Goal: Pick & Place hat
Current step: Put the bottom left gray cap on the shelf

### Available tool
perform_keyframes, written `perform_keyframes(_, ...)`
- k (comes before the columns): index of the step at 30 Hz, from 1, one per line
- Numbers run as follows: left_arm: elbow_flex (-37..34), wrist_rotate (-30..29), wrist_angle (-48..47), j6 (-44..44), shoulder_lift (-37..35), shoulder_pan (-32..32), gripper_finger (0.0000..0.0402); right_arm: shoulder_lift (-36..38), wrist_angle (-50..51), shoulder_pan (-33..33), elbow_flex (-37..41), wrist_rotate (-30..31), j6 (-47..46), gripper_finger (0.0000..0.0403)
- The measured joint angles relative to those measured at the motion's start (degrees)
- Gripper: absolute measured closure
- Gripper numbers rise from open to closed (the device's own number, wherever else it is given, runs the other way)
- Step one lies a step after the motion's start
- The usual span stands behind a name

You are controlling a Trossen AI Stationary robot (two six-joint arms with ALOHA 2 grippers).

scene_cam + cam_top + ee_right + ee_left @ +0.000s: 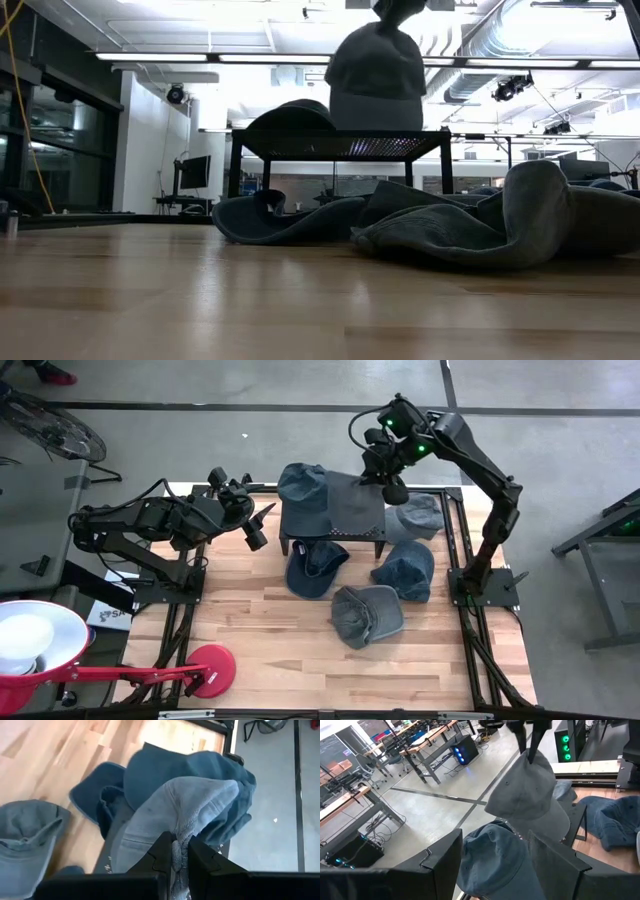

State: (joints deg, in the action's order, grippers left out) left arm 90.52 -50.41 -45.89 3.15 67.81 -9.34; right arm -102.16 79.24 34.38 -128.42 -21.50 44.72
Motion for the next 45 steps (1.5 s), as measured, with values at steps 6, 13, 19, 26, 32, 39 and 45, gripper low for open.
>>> perform_keyframes(6,0.0,-0.13,0.0,-0.01,0.0,0.0,0.0181,-2.25,-0.05,1.87,0.02,1.86,0.3,0.0381)
perform_keyframes(13,0.0,-0.16,0.13,-0.01,0.0,0.0,0.0181,-5.14,-1.56,4.01,0.02,1.57,0.73,0.0381)
perform_keyframes(19,0.0,-0.18,2.3,-0.01,-0.02,0.0,0.0181,-6.62,-4.77,4.95,0.02,1.6,2.18,0.0381)
perform_keyframes(26,0.0,-0.31,2.45,0.08,-0.02,0.0,0.0181,-8.33,-4.51,5.85,0.02,1.65,2.24,0.0381)
perform_keyframes(32,0.0,-0.29,2.45,0.1,-0.02,0.0,0.0181,-9.79,-4.54,6.13,0.02,4.13,2.26,0.0381)
perform_keyframes(39,0.0,-0.29,2.45,0.14,-0.02,0.0,0.0181,-11.53,-3.61,6.87,0.02,6.69,1.82,0.0381)
perform_keyframes(45,0.0,-0.27,2.47,0.19,-0.02,0.0,0.0181,-13.16,-1.29,7.36,0.03,8.48,-0.16,0.0379)
